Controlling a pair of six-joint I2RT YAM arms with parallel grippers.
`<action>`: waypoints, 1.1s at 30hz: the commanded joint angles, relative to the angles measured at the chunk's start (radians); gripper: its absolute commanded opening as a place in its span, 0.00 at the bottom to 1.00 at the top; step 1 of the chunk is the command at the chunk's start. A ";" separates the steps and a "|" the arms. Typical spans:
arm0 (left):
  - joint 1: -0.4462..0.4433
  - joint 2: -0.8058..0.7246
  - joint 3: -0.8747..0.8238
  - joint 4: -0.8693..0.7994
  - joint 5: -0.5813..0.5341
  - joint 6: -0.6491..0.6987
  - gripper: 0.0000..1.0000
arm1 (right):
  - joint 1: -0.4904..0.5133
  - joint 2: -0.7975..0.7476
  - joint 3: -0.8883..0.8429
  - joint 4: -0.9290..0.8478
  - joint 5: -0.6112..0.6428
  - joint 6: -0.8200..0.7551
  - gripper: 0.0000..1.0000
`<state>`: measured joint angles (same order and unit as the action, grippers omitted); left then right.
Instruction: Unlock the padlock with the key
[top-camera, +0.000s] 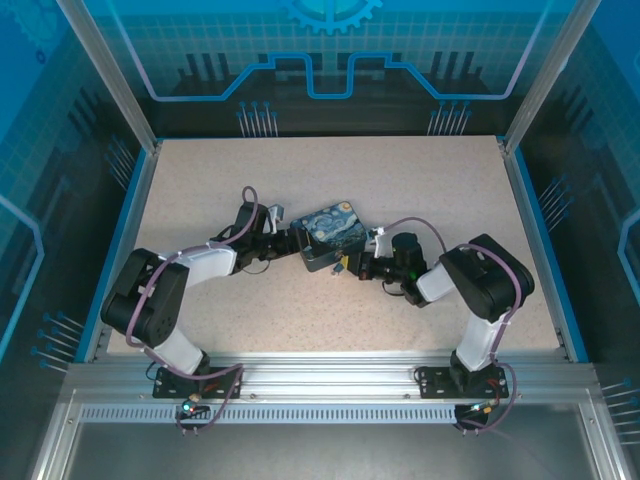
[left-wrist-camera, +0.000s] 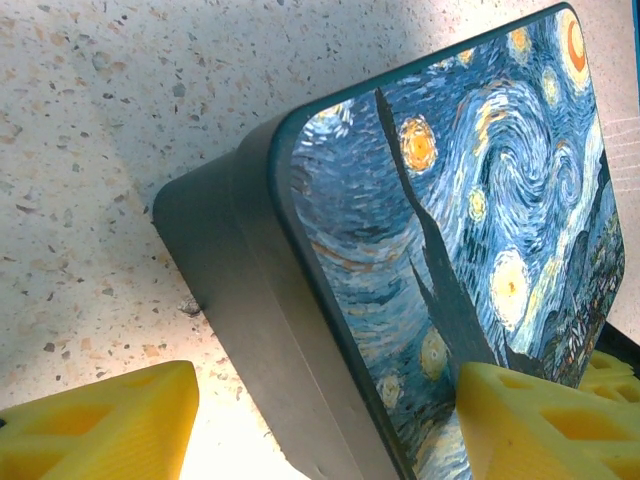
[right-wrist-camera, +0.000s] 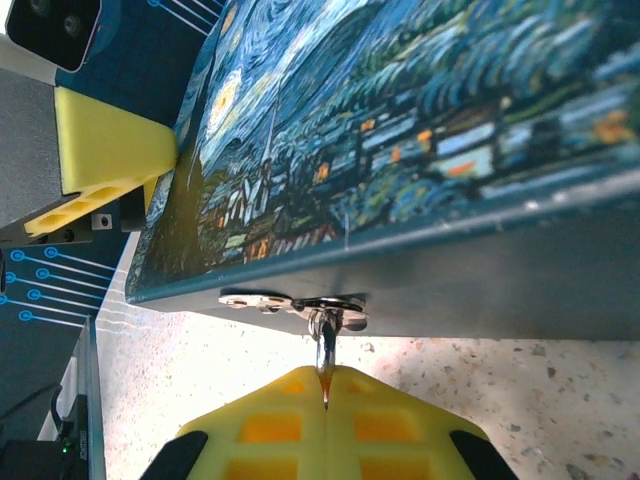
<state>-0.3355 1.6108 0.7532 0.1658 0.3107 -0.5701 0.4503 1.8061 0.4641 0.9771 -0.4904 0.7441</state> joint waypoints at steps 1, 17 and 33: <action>0.006 -0.020 -0.024 -0.044 -0.015 0.009 0.70 | -0.019 -0.037 -0.004 0.039 0.049 0.024 0.02; 0.007 -0.035 -0.015 -0.056 -0.025 0.010 0.73 | -0.073 -0.172 -0.069 -0.036 0.087 0.008 0.00; 0.035 -0.335 0.059 -0.177 -0.058 0.087 0.99 | -0.067 -0.869 0.128 -1.224 0.042 -0.402 0.02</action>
<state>-0.3126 1.3506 0.7856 0.0540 0.2882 -0.5312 0.3870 0.9916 0.5274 0.0845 -0.4114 0.4522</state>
